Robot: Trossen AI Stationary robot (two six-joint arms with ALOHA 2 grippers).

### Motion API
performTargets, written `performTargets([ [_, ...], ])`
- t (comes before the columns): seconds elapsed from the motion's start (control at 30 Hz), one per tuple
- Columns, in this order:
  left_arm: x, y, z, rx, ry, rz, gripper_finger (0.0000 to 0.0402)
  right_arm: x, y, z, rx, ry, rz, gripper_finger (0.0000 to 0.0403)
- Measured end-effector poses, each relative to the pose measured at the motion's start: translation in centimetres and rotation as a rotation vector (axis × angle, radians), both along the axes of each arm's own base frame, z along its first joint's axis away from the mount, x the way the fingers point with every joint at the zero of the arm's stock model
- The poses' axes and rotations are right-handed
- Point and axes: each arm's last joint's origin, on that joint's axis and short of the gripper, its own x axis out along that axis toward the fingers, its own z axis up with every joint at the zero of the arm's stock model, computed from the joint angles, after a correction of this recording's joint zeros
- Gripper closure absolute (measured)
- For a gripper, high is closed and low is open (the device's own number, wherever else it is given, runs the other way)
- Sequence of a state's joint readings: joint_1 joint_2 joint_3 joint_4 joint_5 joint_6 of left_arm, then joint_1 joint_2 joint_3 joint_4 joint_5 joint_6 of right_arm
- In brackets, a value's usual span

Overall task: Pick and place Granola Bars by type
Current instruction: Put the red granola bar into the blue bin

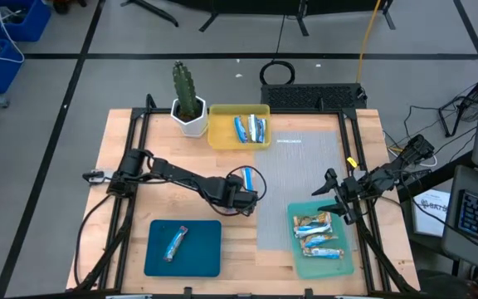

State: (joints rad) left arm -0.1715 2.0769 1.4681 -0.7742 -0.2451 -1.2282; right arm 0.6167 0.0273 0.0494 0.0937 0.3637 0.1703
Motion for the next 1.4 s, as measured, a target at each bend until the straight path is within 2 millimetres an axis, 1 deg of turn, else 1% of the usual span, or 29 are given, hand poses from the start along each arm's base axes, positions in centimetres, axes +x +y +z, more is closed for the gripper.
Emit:
performTargets([
  [0.33, 0.1, -0.2, 0.0, -0.025, -0.010, 0.006, 0.0257, 0.0, 0.0, 0.0, 0.000, 0.000, 0.000, 0.0173],
  [0.47, 0.1, -0.2, 0.0, -0.037, -0.009, 0.004, 0.0307, 0.0, 0.0, 0.0, 0.000, 0.000, 0.000, 0.0173],
  [0.63, 0.1, -0.2, 0.1, -0.046, -0.012, -0.006, 0.0380, 0.0, 0.0, 0.0, 0.000, 0.000, 0.000, 0.0170],
  [0.7, 0.1, -0.2, 0.1, -0.046, -0.013, -0.005, 0.0392, 0.0, 0.0, 0.0, 0.000, 0.000, 0.000, 0.0170],
  [0.83, -0.2, -0.2, 0.7, -0.042, -0.001, 0.000, 0.0392, 0.0, 0.0, 0.0, 0.000, 0.000, 0.000, 0.0173],
  [0.97, -1.0, -0.2, 2.5, -0.017, -0.002, -0.003, 0.0397, 0.0, 0.0, 0.0, 0.000, 0.000, 0.000, 0.0174],
  [1.17, -2.7, -0.4, 6.8, -0.017, -0.075, -0.008, 0.0398, 0.0, 0.0, 0.0, 0.000, 0.000, 0.000, 0.0170],
  [1.3, -4.5, -0.6, 9.9, -0.029, -0.118, 0.017, 0.0399, 0.0, 0.0, 0.0, 0.000, -0.001, 0.000, 0.0171],
  [1.4, -5.9, -0.6, 11.8, -0.093, -0.131, 0.037, 0.0399, 0.0, 0.0, 0.0, 0.000, 0.000, 0.000, 0.0173],
])
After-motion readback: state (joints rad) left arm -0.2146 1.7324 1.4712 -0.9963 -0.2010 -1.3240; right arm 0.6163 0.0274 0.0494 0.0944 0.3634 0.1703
